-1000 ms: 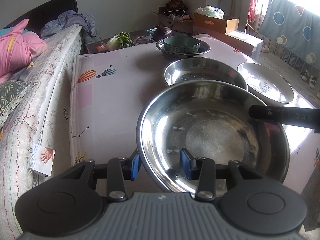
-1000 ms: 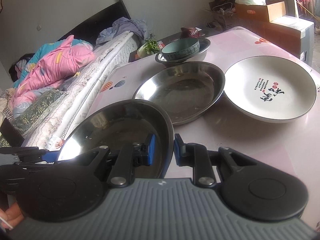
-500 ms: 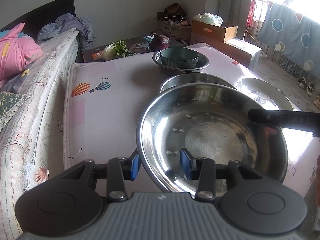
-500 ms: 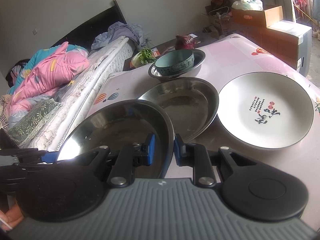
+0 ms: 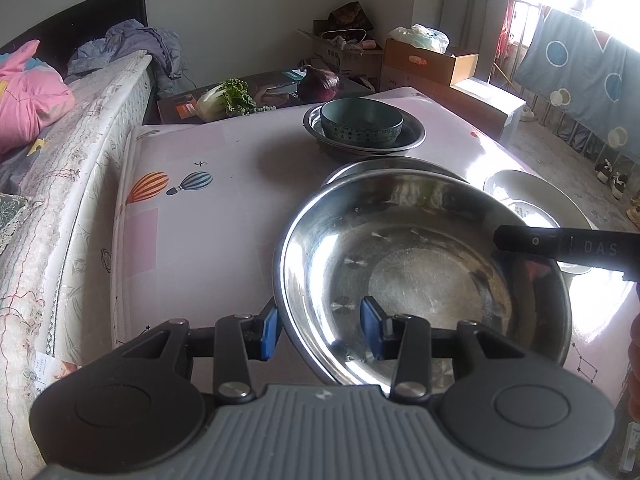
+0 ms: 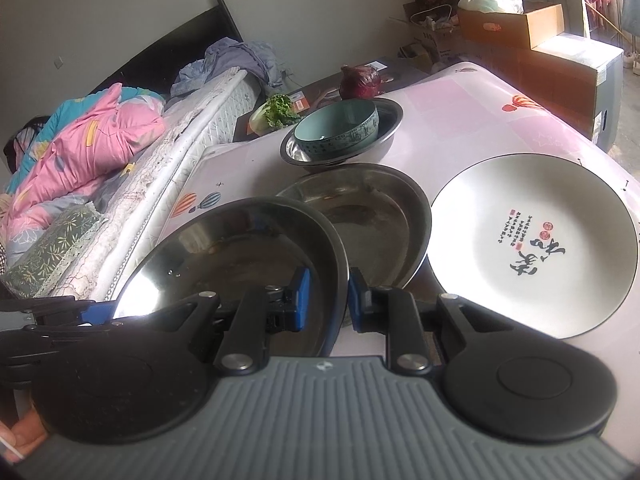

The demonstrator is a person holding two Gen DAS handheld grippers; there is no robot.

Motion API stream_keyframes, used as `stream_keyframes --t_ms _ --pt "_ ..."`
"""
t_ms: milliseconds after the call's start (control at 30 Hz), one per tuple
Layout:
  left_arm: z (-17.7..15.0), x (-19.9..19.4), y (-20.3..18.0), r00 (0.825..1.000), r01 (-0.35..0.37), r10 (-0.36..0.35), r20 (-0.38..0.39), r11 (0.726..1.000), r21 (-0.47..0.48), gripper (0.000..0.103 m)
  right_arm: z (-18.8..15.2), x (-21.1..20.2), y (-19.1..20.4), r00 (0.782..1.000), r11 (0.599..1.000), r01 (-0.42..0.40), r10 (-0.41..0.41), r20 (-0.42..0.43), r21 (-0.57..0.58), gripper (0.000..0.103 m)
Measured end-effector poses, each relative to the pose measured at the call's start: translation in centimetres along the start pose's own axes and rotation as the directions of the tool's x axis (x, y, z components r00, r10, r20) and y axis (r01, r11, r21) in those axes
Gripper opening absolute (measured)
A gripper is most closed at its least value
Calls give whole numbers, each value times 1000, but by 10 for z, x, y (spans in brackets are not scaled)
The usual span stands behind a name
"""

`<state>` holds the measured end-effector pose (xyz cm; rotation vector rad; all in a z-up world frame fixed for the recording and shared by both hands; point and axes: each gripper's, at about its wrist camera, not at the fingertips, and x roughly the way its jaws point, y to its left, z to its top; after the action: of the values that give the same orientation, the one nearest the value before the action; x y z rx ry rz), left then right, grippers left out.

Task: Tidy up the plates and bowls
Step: 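Lower the large steel bowl with both tools onto the other steel bowl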

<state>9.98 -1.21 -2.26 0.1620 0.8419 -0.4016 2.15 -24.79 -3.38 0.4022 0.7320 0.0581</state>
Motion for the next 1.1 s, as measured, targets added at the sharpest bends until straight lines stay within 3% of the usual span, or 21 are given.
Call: stream_keyframes --t_ms 1100 --pt "33 55 -7 999 37 -36 -36 999 26 44 22 45 -30 997 997 65 -63 -44 49 21"
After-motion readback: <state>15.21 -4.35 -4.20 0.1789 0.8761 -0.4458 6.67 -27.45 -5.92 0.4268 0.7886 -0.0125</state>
